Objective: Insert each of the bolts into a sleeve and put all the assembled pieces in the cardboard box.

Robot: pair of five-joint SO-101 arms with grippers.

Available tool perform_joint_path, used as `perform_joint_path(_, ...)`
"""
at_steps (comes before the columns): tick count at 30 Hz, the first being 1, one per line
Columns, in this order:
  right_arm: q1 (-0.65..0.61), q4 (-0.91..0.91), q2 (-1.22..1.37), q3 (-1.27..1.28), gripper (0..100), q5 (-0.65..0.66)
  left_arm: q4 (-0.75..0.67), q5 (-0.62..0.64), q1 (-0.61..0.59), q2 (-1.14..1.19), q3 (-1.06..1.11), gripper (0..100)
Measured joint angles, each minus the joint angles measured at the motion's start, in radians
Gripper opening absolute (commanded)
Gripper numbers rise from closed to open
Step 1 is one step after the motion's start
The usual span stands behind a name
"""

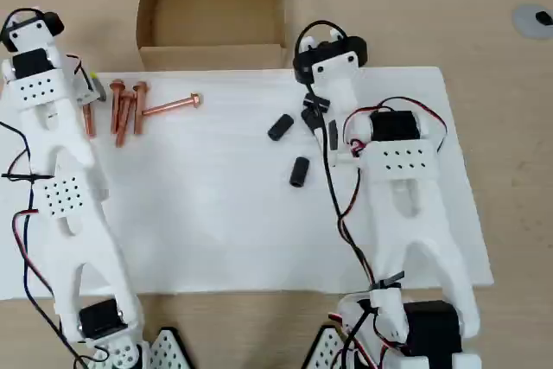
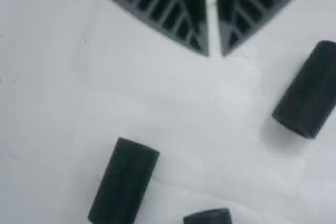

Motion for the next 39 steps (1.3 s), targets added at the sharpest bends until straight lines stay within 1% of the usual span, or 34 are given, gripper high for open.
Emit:
perform_joint_path(5, 0.000, -0.020, 0.000, 0.003, 1.0, 0.000, -0.014, 0.031, 0.014, 0.031, -0.029, 5)
perform_joint_path(8, 0.000, -0.028, 0.000, 0.003, 1.0, 0.000, -0.025, 0.035, 0.028, 0.041, -0.040, 1)
perform_joint_path(15, 0.000, -0.028, 0.000, 0.003, 1.0, 0.000, -0.029, 0.037, 0.032, 0.041, -0.040, 1)
perform_joint_path(24, 0.000, -0.028, 0.000, 0.003, 1.0, 0.000, 0.005, 0.035, 0.031, 0.041, -0.051, 1)
perform_joint_path(29, 0.000, -0.028, 0.000, 0.003, 1.0, 0.000, 0.104, 0.035, 0.025, 0.032, -0.101, 1)
perform_joint_path(32, 0.000, -0.023, 0.000, 0.003, 1.1, 0.000, 0.126, 0.037, 0.031, -0.026, -0.091, 1)
perform_joint_path(35, 0.000, 0.012, 0.000, 0.003, 1.2, -0.020, 0.132, 0.041, 0.034, -0.140, -0.021, 1)
perform_joint_path(39, -0.028, 0.055, 0.000, 0.003, 1.2, -0.048, 0.132, 0.043, 0.043, -0.325, 0.175, 1)
